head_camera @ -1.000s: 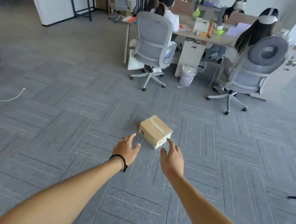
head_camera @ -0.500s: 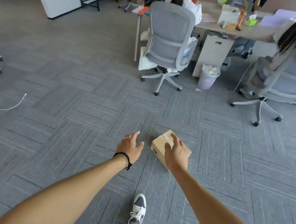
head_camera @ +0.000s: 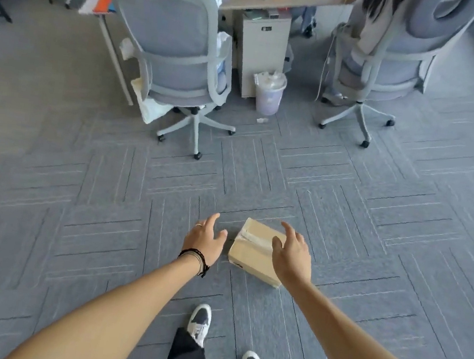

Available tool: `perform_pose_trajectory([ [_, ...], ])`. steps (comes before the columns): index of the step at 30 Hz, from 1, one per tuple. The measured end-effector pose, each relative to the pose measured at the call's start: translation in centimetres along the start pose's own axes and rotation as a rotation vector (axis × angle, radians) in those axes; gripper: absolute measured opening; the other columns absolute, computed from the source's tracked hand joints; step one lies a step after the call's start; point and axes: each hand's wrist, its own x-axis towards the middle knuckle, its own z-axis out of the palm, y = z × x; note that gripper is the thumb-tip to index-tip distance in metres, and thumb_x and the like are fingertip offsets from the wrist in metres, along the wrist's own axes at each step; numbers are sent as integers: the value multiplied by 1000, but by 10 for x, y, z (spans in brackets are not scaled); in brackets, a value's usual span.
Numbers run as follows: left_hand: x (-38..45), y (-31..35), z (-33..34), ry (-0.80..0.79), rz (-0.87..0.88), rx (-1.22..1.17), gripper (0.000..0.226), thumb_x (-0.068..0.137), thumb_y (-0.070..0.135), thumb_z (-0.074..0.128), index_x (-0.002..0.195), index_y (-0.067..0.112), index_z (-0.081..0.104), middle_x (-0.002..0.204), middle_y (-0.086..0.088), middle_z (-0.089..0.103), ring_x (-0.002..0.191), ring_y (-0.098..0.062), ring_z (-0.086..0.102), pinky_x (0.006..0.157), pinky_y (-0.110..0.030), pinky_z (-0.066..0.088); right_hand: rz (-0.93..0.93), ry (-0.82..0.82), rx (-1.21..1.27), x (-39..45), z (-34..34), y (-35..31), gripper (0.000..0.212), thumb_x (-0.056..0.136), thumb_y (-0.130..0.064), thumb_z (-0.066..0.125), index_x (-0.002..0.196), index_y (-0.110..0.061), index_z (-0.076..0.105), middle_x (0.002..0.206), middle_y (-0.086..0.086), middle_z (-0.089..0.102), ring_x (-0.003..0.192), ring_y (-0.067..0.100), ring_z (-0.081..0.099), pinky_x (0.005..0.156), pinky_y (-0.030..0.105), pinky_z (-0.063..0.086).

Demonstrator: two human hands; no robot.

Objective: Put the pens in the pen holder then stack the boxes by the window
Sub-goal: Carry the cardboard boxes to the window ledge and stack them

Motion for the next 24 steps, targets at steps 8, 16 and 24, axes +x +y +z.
perform_pose_trajectory([
  [8, 101, -17, 49, -237, 197, 153, 53, 101, 40, 45, 152, 32, 34, 148, -5, 45, 128, -30, 51, 102, -43, 46, 262, 108, 17, 53, 50, 38, 54, 102, -31, 47, 155, -24, 37, 141, 15, 55, 123, 35, 55, 103, 50, 45],
  [16, 216, -55, 168, -258, 251, 156, 55, 96, 34, 56, 149, 28, 40, 142, -1, 48, 123, -26, 54, 97, -40, 49, 393, 66, 29, 152, 150, 132, 62, 99, -27, 51, 158, -24, 31, 143, 12, 53, 126, 33, 51, 105, 45, 41],
  [24, 371, -153, 357, -178, 196, 169, 77, 86, 50, 64, 153, 37, 28, 149, -3, 36, 125, -32, 51, 94, -44, 49, 506, 59, -4, 277, 301, 294, 74, 91, -33, 64, 156, -28, 30, 146, 11, 47, 130, 32, 48, 109, 47, 41],
])
